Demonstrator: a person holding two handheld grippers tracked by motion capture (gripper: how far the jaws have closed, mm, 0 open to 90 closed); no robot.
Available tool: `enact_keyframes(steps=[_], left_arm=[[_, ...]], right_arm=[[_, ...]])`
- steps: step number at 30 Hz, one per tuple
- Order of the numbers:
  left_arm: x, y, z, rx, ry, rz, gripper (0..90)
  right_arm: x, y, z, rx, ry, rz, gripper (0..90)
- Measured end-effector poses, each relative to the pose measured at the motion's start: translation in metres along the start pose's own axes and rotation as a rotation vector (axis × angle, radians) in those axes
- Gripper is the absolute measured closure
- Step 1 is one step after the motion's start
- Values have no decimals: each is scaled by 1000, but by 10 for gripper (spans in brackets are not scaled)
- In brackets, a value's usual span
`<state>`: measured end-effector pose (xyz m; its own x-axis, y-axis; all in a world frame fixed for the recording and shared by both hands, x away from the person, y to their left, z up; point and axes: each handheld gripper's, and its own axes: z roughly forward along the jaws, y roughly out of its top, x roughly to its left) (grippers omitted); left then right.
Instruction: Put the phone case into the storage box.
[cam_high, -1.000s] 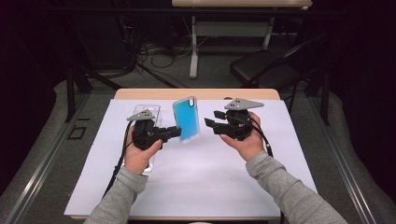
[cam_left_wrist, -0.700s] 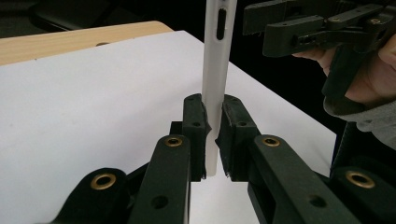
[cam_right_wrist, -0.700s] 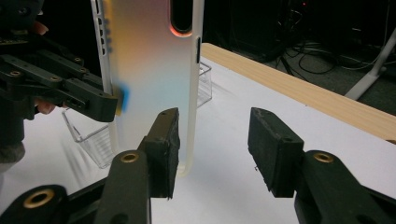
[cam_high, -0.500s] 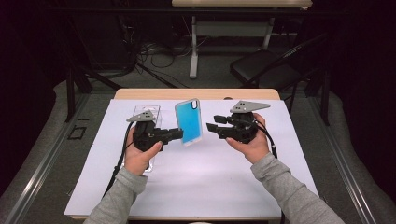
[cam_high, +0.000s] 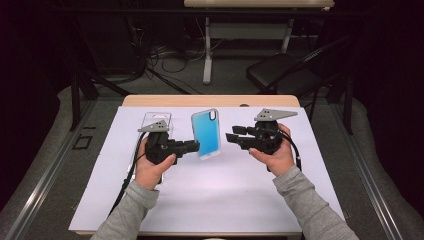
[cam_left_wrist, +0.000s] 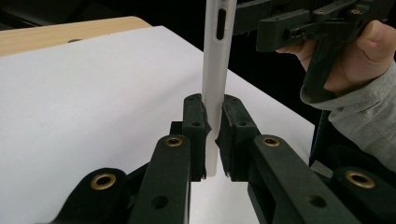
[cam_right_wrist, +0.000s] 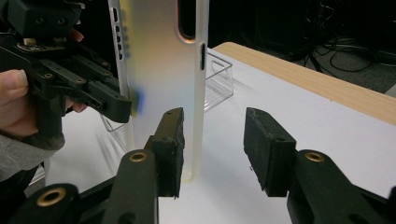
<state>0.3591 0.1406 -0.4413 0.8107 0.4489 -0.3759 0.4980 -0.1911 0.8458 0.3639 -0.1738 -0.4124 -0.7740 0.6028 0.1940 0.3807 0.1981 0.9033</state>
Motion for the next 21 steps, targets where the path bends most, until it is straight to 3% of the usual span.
enact_keyframes(steps=[4,15,21], left_arm=[[-1,-1,2,13,-7,7,818],[-5,-3,6,22,-22,13,818],[-7,-3,7,27,-30,16,818]], right_arm=[[-2,-3,-1,11,5,4,578],[3,-7,2,41,10,-47,569],[5,-8,2,26,27,-37,578]])
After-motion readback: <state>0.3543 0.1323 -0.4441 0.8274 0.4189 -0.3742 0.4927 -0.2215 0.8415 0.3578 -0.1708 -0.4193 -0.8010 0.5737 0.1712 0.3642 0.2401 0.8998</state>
